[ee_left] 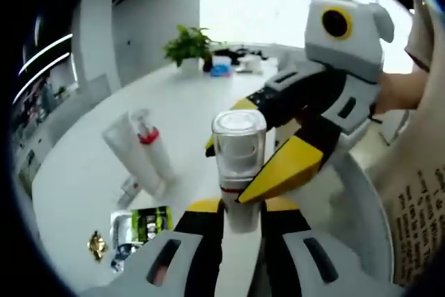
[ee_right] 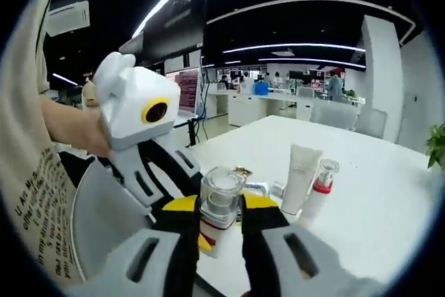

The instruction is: Arrange the skincare products in the storage area until every visible bottle or jar stands upright without overlapping.

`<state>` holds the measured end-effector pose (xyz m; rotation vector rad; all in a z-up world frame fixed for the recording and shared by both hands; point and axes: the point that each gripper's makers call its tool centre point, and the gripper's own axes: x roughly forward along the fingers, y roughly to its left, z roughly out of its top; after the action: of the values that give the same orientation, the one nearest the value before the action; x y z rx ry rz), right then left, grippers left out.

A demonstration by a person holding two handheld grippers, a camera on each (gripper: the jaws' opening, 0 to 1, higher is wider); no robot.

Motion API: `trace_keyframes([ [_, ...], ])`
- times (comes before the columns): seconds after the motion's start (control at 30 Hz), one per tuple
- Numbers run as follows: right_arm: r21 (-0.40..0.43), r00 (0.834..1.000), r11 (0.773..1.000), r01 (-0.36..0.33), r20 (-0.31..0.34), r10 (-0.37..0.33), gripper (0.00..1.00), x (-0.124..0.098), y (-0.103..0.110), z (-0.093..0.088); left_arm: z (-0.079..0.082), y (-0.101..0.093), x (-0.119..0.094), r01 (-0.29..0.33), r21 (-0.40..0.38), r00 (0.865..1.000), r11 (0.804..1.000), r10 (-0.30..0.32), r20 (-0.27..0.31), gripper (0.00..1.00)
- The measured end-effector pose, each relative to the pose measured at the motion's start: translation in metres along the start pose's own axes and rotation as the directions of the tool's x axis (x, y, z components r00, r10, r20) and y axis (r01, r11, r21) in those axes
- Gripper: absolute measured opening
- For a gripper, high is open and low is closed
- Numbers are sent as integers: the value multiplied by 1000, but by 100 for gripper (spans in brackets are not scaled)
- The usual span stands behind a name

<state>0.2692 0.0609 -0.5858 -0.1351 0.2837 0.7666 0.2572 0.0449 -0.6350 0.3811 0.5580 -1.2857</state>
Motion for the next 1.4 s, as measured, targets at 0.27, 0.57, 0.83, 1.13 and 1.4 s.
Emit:
trace_keyframes([
  [0.27,51,1000,999,4,-3,-4,21,3,-10,-11,-5,4,12,26,11,1000,1000,-26,0,16],
  [0.57,123,999,991,-51,6,51,21,9,-22,-26,-14,13,28,58,58,998,997,-56,-30,16],
  [0.83,137,993,984,-114,4,115,22,13,-28,-35,-19,20,41,92,99,995,991,-89,-38,16],
  [1.13,138,989,981,-137,-29,143,23,22,-32,-53,-32,28,57,110,145,993,983,-102,-64,16],
  [1.4,115,988,985,-128,-76,137,22,28,-34,-67,-43,30,68,122,146,991,982,-111,-79,16],
])
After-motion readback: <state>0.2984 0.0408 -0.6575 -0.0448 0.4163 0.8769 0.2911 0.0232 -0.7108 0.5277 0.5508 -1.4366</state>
